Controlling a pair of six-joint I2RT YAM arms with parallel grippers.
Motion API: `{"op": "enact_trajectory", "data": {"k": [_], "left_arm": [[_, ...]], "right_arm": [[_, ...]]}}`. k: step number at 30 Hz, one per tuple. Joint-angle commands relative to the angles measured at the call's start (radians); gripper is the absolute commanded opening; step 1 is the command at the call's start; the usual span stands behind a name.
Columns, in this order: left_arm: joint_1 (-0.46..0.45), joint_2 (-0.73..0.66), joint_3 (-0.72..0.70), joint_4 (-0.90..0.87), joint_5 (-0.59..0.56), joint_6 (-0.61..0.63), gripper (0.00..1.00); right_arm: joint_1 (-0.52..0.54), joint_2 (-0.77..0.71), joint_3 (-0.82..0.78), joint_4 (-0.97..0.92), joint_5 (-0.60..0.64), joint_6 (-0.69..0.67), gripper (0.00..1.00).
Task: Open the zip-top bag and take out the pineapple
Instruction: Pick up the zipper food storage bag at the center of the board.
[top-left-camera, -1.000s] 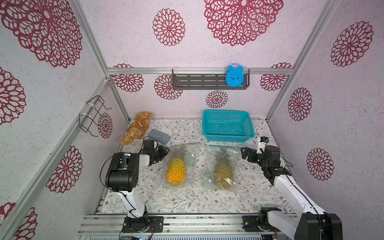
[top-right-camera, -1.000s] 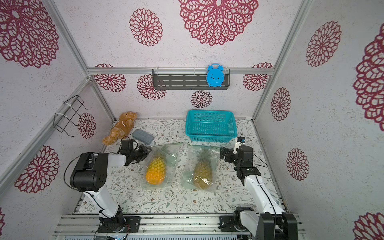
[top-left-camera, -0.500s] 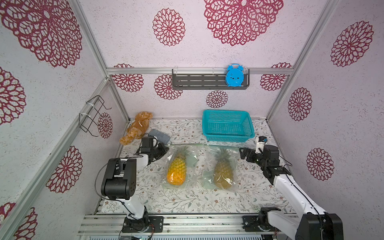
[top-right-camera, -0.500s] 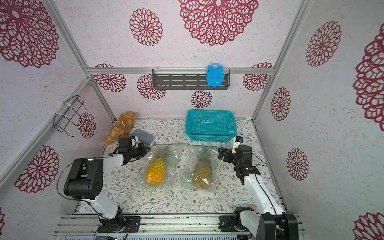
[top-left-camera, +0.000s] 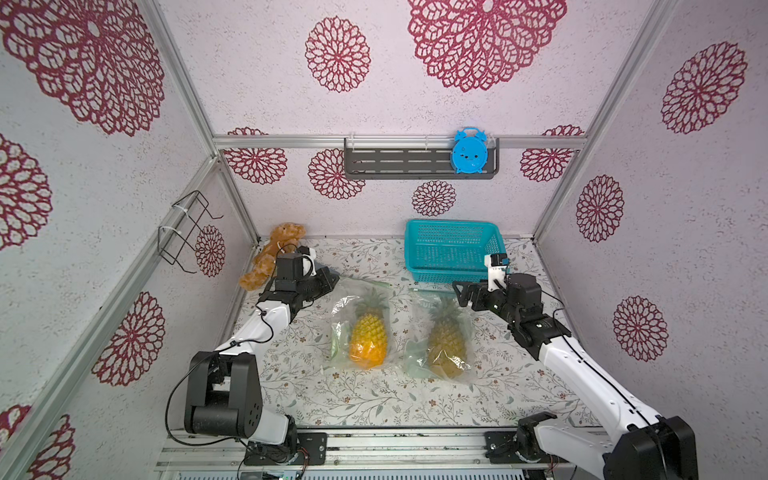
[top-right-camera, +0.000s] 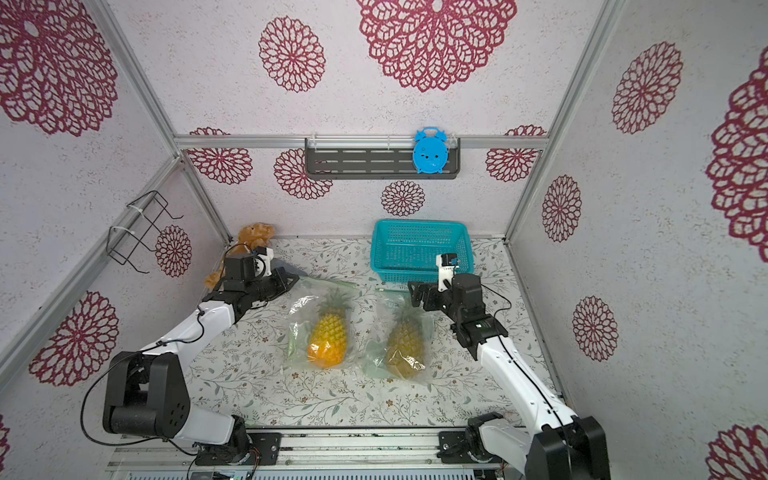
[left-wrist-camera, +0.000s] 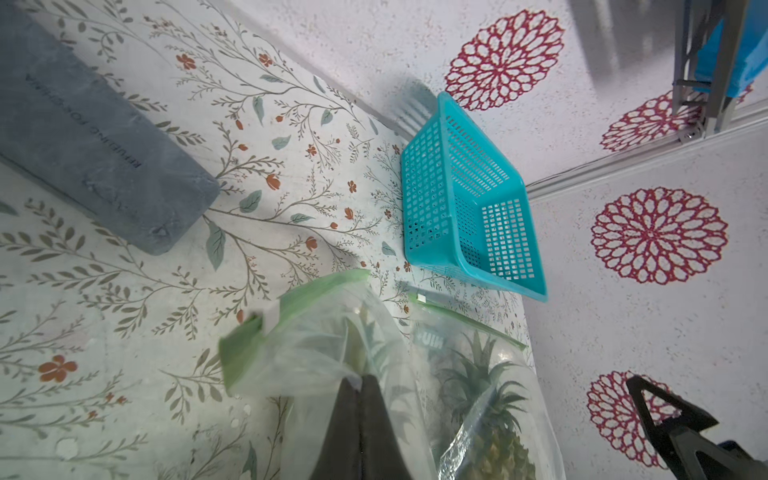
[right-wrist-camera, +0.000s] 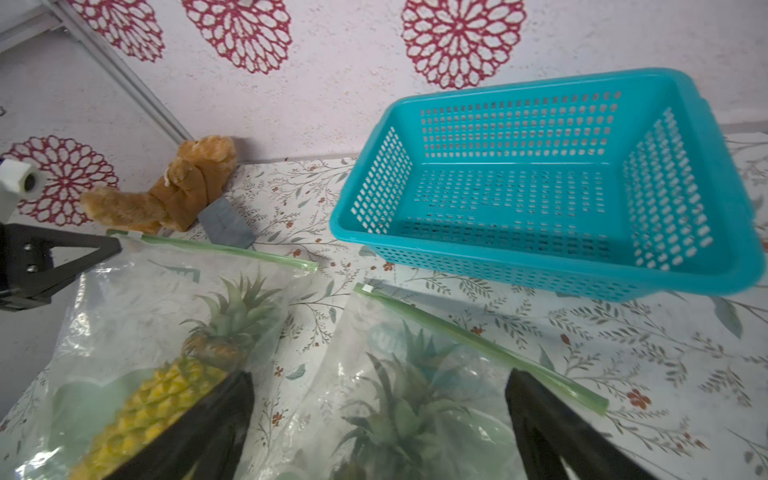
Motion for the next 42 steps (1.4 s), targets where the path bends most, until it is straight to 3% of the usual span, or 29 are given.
{"op": "enact_trajectory", "data": {"k": [1,10,19,26,36,42], "left_arm": [[-0.016,-0.052,0.047,-0.059,0.007,0.07,0.0],[-0.047,-0.062,0.196,-0.183,0.051,0.136,0.0],[-0.105,-0.037,0.36,-0.288,0.05,0.201,0.0],[-0.163,0.005,0.492,-0.376,0.046,0.295,0.0],[-0.204,-0.005,0.469,-0.456,0.195,0.487,0.0],[-0.204,-0.024,0.438,-0.446,0.209,0.495,0.0]], "right_arm": [[0.049,0.045,0.072,0.006,0.039,-0.046,0.99],[0.105,0.178,0.205,0.059,0.027,-0.089,0.99],[0.105,0.226,0.18,0.28,-0.124,-0.211,0.99],[0.097,0.281,0.264,0.217,-0.253,-0.329,0.98],[0.049,0.423,0.385,0.12,-0.503,-0.424,0.87],[0.044,0.525,0.469,0.051,-0.63,-0.468,0.82]]}}
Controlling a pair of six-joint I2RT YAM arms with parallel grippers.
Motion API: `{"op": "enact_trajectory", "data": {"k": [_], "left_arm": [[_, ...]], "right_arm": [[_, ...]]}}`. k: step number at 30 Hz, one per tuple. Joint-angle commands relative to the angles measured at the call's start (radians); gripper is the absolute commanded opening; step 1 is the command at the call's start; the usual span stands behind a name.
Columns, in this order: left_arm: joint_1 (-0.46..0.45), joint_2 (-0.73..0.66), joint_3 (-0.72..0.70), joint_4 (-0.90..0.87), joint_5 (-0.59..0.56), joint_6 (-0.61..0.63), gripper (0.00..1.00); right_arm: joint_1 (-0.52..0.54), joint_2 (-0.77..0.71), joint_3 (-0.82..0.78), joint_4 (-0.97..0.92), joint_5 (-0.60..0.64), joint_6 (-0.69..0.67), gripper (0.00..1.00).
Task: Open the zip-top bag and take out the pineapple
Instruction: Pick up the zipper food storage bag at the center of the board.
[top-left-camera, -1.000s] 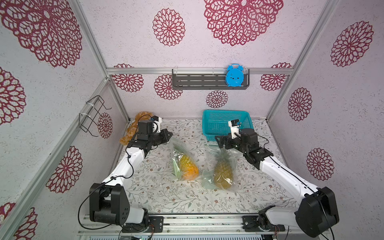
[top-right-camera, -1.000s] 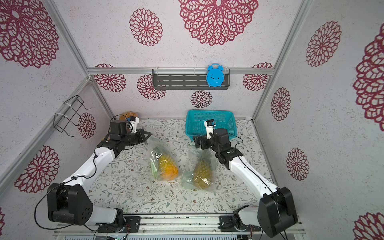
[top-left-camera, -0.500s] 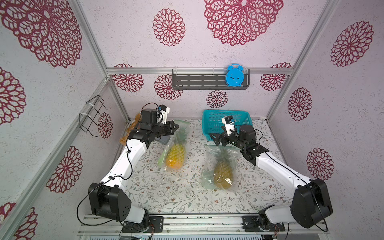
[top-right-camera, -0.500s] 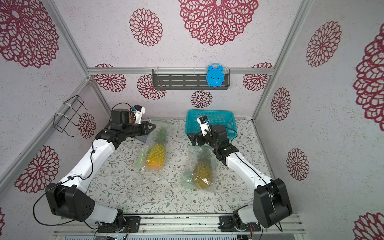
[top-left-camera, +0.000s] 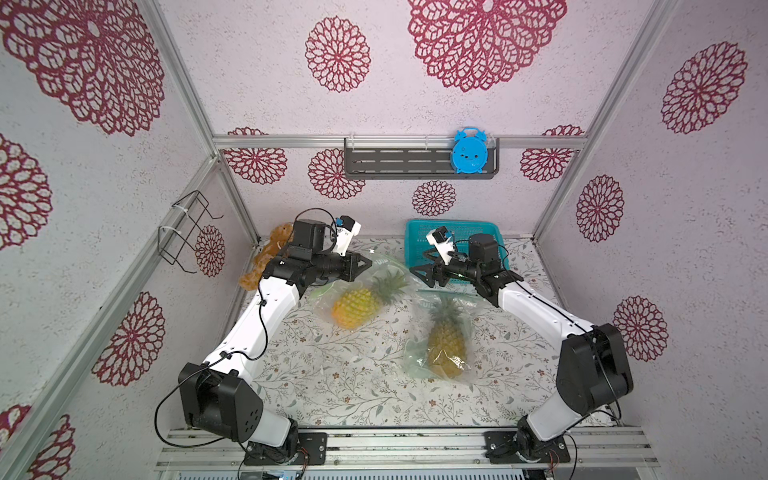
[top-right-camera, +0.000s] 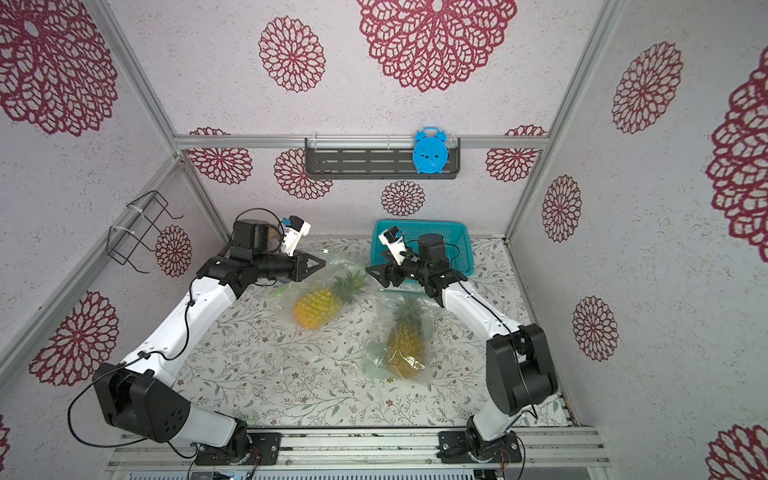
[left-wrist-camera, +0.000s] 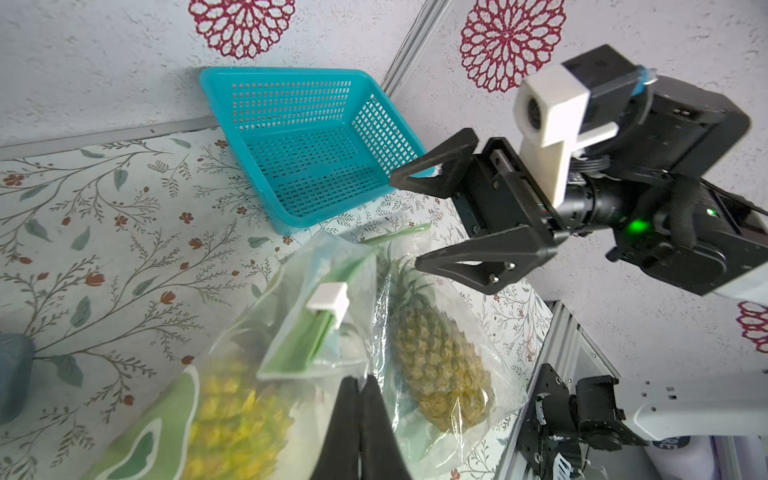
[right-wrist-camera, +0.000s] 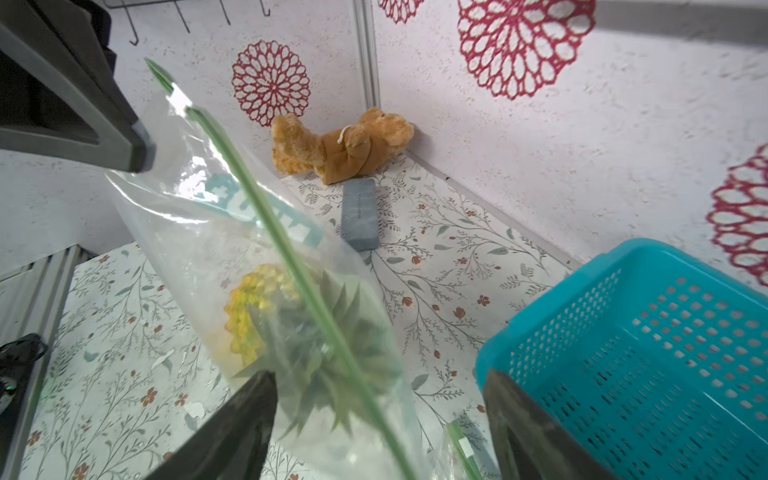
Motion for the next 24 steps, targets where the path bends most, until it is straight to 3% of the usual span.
{"op": "enact_trajectory", "data": {"k": [1,6,11,18,24], "left_arm": [[-0.005,-0.037,-0.007,0.022,0.041,0.031,0.0],[-0.005,-0.037,-0.006,0.022,0.022,0.025,0.0],[-0.005,-0.03,-0.001,0.012,0.0,0.023,0.0],[-0.005,-0.02,0.0,0.006,-0.018,0.023,0.0],[-0.005,-0.024,0.003,-0.001,-0.036,0.025,0.0]], "right_arm": [[-0.003,0.023,0.045,-0.026,-0.122,-0.042,0.82],[0.002,0.047,0.04,-0.023,-0.197,-0.029,0.81],[0.004,0.026,-0.006,0.004,-0.194,0.003,0.81],[0.006,-0.052,-0.068,0.065,-0.099,0.068,0.78],[0.006,-0.157,-0.142,0.12,0.067,0.114,0.73]]}}
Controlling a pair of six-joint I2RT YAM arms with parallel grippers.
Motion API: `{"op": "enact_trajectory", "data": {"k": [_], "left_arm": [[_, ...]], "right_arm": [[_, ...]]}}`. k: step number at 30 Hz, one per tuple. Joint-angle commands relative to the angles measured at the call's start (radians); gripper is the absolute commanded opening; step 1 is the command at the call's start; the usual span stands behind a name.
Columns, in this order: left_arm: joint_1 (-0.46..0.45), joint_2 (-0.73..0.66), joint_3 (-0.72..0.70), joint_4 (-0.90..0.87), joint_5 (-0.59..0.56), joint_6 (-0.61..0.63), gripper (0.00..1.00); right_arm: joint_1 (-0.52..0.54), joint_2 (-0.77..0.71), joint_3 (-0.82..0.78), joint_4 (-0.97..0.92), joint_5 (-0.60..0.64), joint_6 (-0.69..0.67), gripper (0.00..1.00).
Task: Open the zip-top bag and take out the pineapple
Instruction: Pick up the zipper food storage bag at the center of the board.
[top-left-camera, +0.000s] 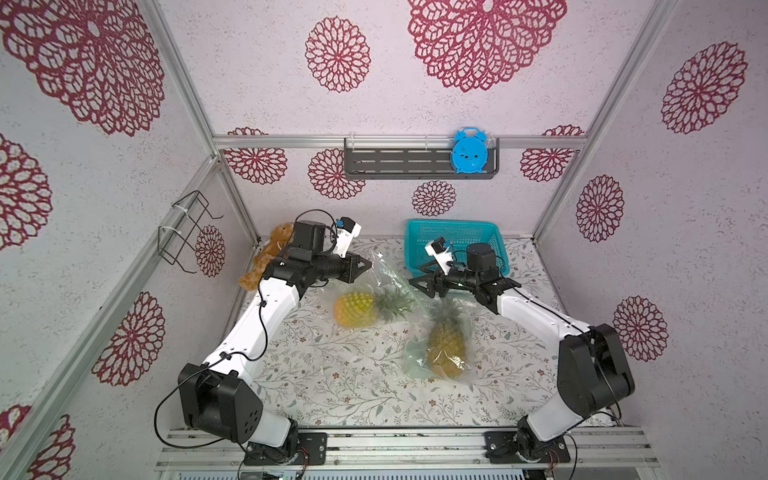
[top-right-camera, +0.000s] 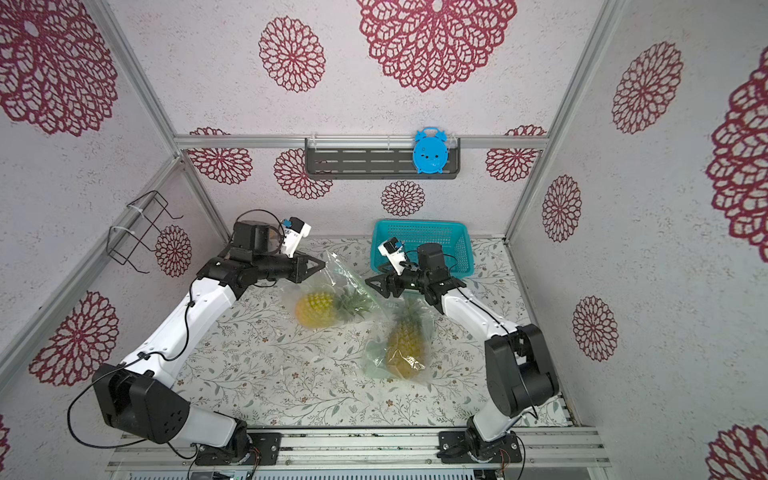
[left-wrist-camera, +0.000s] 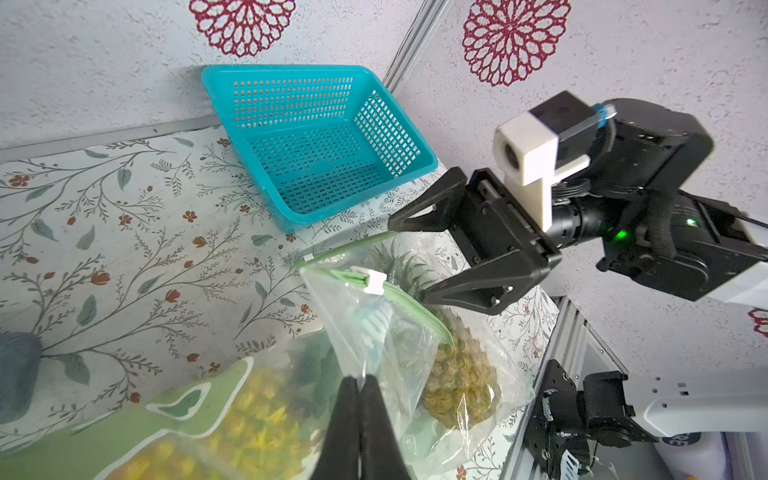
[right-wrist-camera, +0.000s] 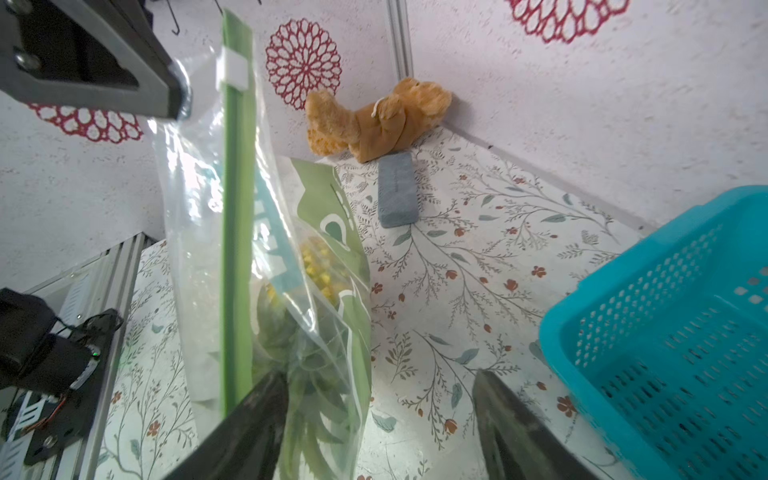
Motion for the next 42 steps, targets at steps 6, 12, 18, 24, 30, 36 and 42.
{"op": "enact_trajectory", "data": {"k": [6,12,18,24,30,36,42], "left_arm": [[-0.004,-0.022,0.008,-0.002,-0.024,0.014,0.0],[-0.005,-0.032,0.007,-0.002,-0.03,0.014,0.0],[-0.005,-0.032,0.007,-0.004,-0.03,0.013,0.0],[-0.005,-0.035,0.004,-0.001,-0.03,0.012,0.0],[-0.001,-0.068,-0.037,0.035,-0.043,-0.007,0.0],[0.001,-0.15,-0.18,0.217,-0.052,-0.087,0.0],[0.004,-0.227,-0.323,0.393,-0.053,-0.162,0.0]], "right_arm": [[0.009,-0.118,-0.031,0.056,-0.045,0.043,0.72],[0.052,-0.07,-0.024,-0.016,-0.05,0.01,0.68],[0.077,-0.023,-0.033,-0.007,-0.036,0.012,0.55],[0.09,-0.003,-0.028,-0.03,-0.022,0.008,0.15],[0.096,-0.08,0.021,-0.109,0.094,-0.048,0.0],[0.104,-0.144,0.116,-0.215,0.222,-0.129,0.0],[0.118,-0.135,0.228,-0.324,0.259,-0.199,0.0]]}}
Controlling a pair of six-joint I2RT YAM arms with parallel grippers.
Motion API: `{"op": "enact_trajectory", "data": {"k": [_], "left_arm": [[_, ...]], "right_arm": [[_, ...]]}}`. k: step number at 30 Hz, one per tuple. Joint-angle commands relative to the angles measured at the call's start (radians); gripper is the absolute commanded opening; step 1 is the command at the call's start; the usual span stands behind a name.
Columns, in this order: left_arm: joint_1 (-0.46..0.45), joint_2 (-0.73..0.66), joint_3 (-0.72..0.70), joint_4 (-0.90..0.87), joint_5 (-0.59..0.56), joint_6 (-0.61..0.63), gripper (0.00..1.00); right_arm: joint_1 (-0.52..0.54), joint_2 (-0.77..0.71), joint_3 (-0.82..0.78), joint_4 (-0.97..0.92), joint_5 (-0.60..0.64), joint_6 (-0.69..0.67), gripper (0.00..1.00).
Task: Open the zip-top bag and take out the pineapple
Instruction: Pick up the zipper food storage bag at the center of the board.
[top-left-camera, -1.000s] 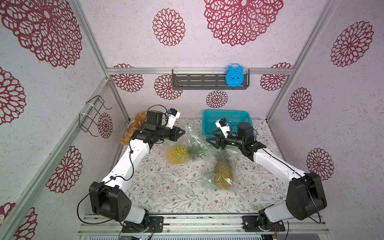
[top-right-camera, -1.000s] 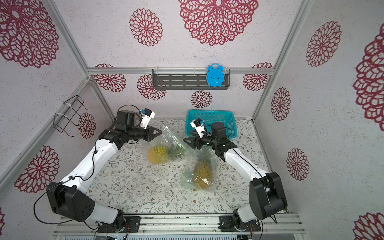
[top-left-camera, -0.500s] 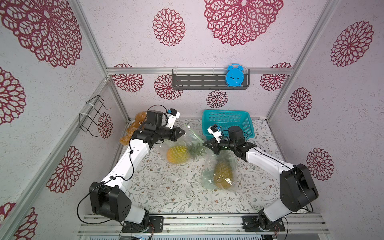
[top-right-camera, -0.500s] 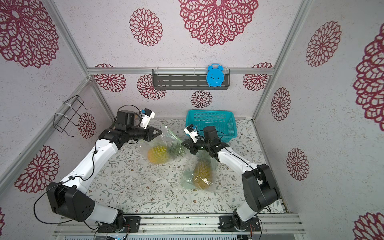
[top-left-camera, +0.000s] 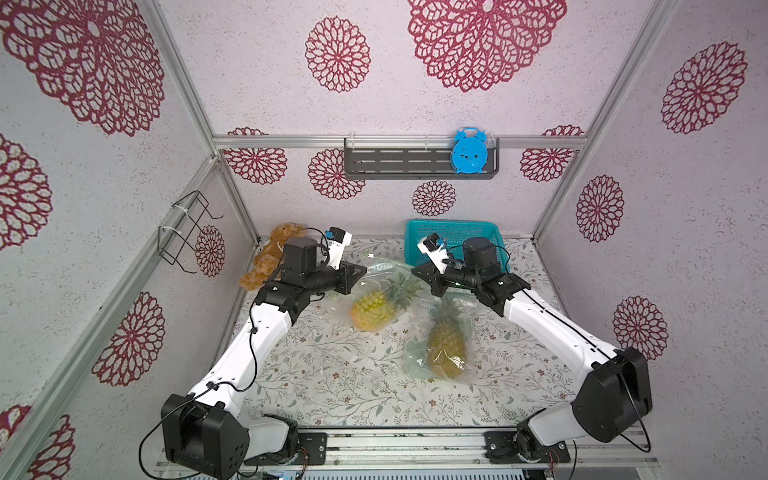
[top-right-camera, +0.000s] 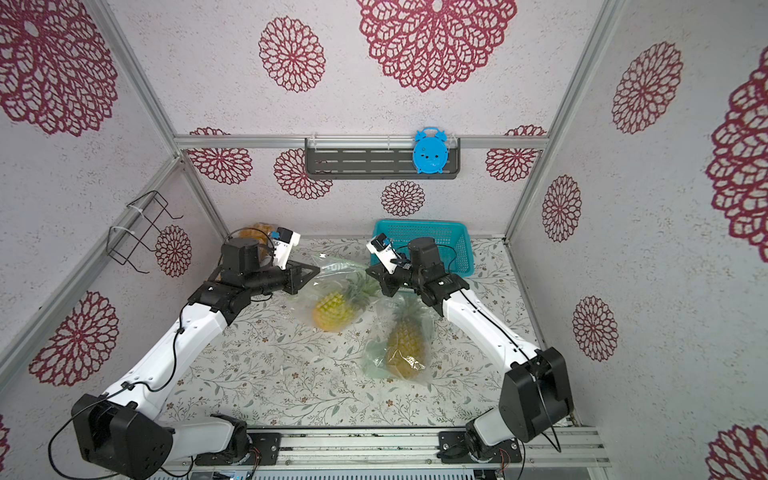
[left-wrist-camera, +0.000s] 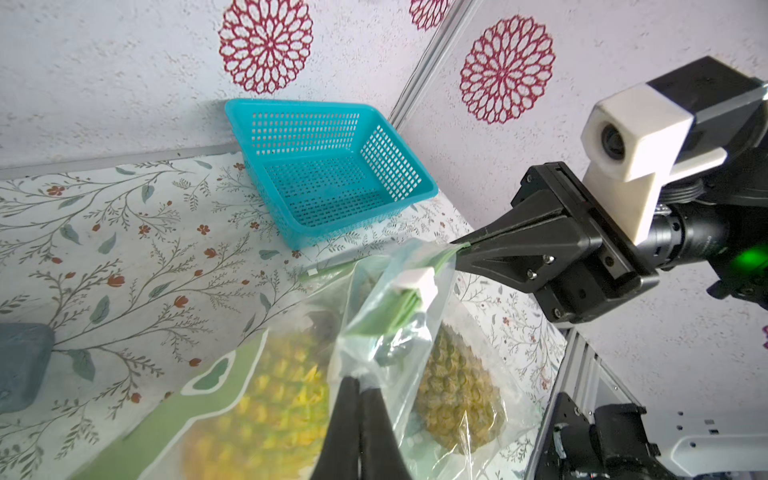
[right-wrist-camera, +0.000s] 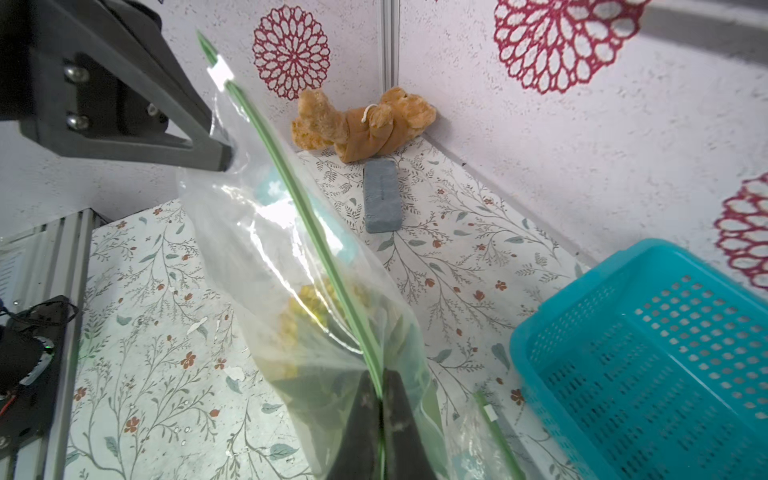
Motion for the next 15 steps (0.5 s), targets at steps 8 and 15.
{"op": "enact_trajectory", "data": {"k": [8,15], "left_arm": [[0.002,-0.12,-0.212,0.288,-0.042,-0.115,0.0],[0.018,-0.21,-0.315,0.341,-0.144,-0.143,0.06]], "right_arm": [[0.074,0.016,0.171,-0.123,0.087,-0.133,0.0],[0.121,0.081,0.22,-0.139,0.053,-0.126,0.0]]}}
